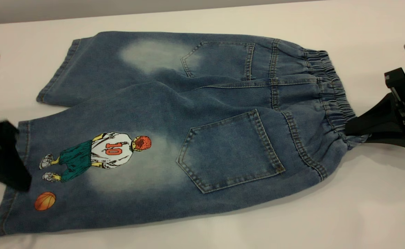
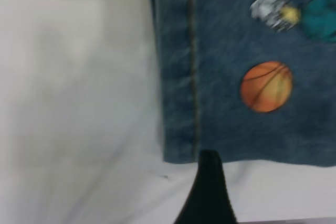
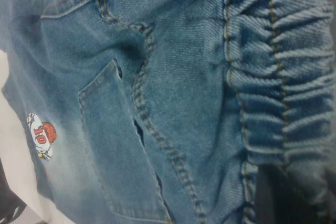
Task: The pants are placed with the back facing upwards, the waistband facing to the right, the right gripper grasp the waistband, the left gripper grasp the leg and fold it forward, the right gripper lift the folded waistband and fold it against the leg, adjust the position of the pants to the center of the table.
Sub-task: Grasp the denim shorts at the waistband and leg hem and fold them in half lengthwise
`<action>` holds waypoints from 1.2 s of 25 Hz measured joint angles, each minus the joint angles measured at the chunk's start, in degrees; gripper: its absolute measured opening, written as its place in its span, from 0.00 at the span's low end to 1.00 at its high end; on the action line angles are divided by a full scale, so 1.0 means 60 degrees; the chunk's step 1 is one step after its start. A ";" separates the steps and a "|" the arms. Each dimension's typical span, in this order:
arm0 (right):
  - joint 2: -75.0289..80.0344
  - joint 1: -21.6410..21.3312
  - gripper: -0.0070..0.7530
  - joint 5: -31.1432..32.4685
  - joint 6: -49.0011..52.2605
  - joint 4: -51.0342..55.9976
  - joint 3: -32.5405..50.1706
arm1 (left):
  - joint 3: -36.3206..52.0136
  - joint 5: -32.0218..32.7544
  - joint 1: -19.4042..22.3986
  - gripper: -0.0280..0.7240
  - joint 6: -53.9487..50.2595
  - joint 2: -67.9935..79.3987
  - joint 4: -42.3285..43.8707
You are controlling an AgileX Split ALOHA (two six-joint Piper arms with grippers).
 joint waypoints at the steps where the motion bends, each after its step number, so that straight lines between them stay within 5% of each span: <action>1: 0.0000 0.0000 0.06 0.0000 0.0000 0.0000 0.0000 | 0.0000 -0.0045 0.0000 0.74 0.0021 0.0291 0.0008; 25: 0.0000 0.0000 0.06 0.0041 0.0030 -0.0252 0.0000 | -0.0040 -0.1313 0.0000 0.74 0.0173 0.2420 0.0329; 30: 0.0000 0.0000 0.06 0.0061 0.0019 -0.0282 0.0000 | -0.0040 -0.1418 0.0000 0.67 0.0164 0.2420 0.0311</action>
